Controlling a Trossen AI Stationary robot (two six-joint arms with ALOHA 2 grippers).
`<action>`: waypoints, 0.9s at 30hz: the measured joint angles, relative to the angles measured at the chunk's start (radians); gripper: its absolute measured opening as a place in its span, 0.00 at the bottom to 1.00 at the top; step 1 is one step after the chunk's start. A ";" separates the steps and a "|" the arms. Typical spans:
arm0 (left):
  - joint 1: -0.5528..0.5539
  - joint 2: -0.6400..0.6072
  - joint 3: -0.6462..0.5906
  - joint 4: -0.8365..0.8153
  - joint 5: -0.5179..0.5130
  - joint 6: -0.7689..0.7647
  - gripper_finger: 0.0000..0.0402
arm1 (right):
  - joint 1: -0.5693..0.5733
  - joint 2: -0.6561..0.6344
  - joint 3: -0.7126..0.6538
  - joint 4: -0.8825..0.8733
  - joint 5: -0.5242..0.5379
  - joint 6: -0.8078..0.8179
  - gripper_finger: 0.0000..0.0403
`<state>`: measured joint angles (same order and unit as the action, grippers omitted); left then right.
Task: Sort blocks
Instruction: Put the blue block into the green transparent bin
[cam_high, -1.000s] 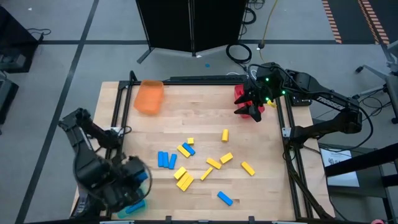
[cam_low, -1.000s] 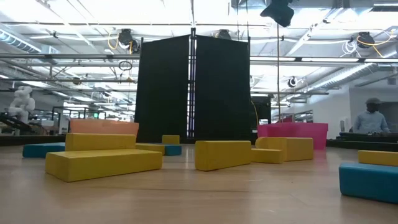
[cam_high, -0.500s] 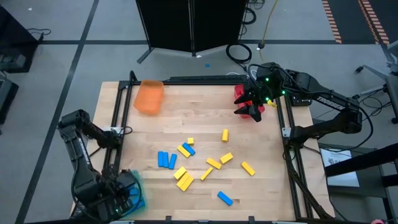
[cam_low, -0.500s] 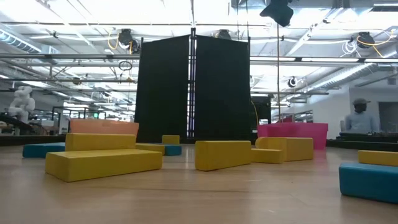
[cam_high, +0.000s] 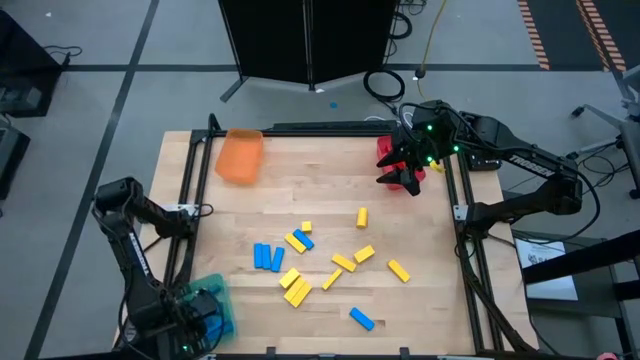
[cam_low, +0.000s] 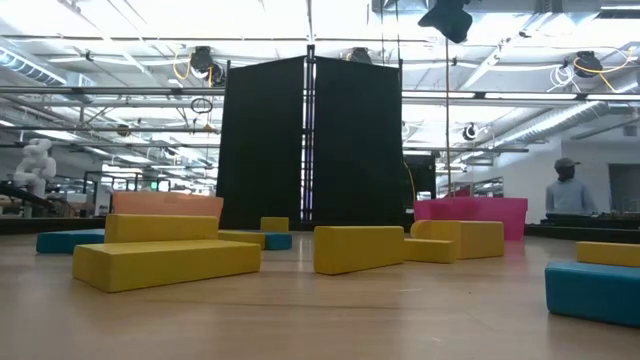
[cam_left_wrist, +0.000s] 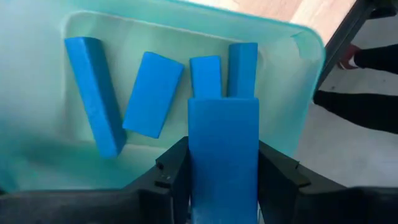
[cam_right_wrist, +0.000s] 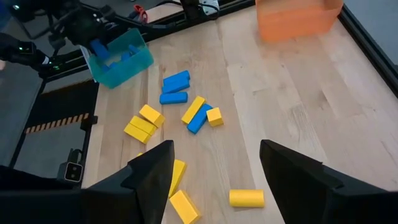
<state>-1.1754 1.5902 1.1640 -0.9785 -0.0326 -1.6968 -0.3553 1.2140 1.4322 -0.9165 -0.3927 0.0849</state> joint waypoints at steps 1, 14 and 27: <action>-0.004 0.000 -0.014 0.019 0.001 -0.001 0.34 | 0.000 0.000 0.000 0.000 0.000 0.000 0.58; -0.010 0.000 -0.200 0.275 0.000 0.000 0.34 | 0.000 0.000 0.000 -0.001 0.000 0.000 0.58; 0.004 0.000 -0.233 0.378 0.055 0.001 0.53 | 0.000 0.000 0.000 -0.001 0.000 -0.003 0.58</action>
<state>-1.1717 1.5898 0.9310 -0.6003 0.0228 -1.6956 -0.3555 1.2140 1.4322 -0.9173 -0.3927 0.0819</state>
